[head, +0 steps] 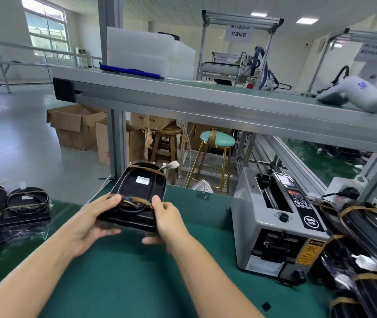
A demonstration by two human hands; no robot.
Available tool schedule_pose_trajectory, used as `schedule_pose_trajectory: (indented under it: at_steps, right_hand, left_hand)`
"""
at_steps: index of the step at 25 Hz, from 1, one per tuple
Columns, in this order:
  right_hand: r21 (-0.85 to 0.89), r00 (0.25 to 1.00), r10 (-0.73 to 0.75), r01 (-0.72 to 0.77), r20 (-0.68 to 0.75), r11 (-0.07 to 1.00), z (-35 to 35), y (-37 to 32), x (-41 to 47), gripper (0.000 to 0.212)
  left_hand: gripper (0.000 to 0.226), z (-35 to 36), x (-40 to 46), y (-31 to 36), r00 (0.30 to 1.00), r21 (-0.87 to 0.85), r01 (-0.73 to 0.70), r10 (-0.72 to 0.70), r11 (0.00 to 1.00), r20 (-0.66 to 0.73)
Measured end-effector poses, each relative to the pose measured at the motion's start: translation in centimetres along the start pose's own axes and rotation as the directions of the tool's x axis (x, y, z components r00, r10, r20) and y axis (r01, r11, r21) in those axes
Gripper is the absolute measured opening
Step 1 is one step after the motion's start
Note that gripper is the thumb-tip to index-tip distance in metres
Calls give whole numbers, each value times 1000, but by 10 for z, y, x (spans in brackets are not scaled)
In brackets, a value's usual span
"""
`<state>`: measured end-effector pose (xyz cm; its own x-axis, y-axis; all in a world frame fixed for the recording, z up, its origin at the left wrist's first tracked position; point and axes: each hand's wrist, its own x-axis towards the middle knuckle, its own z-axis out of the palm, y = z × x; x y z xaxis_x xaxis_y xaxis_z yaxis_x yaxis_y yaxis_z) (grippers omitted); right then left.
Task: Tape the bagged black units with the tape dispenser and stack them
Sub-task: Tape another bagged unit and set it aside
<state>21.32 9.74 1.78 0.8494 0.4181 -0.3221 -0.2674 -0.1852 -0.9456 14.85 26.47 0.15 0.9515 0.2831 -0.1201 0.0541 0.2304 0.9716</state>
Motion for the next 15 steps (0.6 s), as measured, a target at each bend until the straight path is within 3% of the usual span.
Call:
schedule_pose_trajectory:
  at_steps: [3, 5, 8, 15]
  right_hand:
    - [-131, 998, -17, 26, 65, 991, 8, -3, 0, 42]
    - [-319, 995, -55, 79, 81, 945, 4, -3, -6, 57]
    - [-529, 987, -159, 156, 40, 834, -15, -1, -29, 76]
    - [-803, 926, -373, 267, 61, 533, -72, 16, -103, 77]
  left_hand:
    - [23, -5, 26, -4, 980, -67, 46, -58, 997, -189]
    - [16, -12, 39, -11, 966, -76, 83, -99, 994, -239]
    - [14, -22, 52, -20, 940, -73, 160, -175, 984, -292]
    - [22, -16, 64, -15, 912, -54, 191, -198, 980, -359]
